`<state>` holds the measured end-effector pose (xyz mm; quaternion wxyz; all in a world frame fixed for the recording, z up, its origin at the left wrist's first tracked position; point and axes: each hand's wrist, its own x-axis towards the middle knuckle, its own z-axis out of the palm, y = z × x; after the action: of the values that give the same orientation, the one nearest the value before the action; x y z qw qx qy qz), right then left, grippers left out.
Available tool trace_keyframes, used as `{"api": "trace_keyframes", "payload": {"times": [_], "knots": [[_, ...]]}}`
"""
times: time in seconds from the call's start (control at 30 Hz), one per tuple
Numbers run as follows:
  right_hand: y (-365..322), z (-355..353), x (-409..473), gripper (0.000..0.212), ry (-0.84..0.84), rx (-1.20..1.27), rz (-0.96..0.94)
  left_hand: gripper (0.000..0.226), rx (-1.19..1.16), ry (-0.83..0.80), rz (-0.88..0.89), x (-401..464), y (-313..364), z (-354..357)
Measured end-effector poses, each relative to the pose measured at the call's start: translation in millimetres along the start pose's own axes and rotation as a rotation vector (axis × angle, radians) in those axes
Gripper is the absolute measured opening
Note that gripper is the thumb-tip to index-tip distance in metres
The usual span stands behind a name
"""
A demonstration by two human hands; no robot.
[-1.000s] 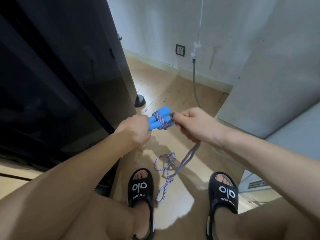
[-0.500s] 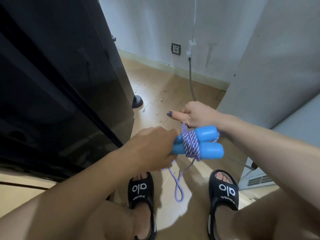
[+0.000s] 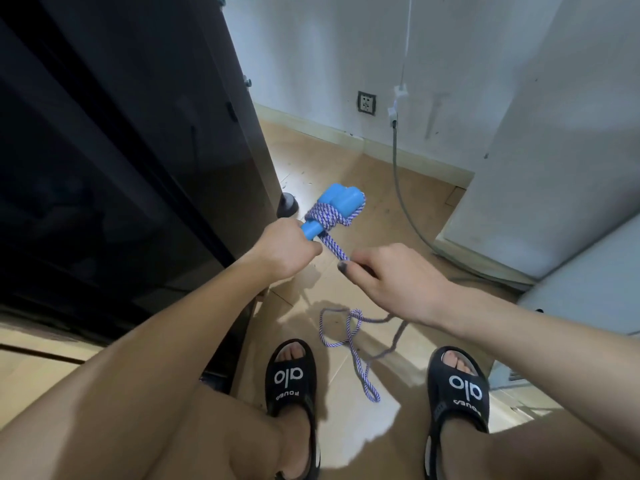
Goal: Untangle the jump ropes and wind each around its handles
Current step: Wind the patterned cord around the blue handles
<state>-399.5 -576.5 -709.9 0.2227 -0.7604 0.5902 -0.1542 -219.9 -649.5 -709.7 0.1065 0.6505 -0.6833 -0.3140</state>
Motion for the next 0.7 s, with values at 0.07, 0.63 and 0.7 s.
{"api": "trace_keyframes", "payload": {"times": [0.07,0.63,0.7], "knots": [[-5.7,-3.4,0.7,0.048,-0.061,0.037,0.040,0.010,0.117,0.013,-0.024,5.2,-5.7,4.7],[6.9,-50.4,22.8,0.041,-0.054,0.083,0.006,0.014,0.770,-0.073,0.190,-10.6,13.7,24.2],[12.8,-52.0,28.8,0.042,-0.022,0.060,-0.042,0.019,0.830,-0.080,0.299,-19.5,16.1,28.9]]}}
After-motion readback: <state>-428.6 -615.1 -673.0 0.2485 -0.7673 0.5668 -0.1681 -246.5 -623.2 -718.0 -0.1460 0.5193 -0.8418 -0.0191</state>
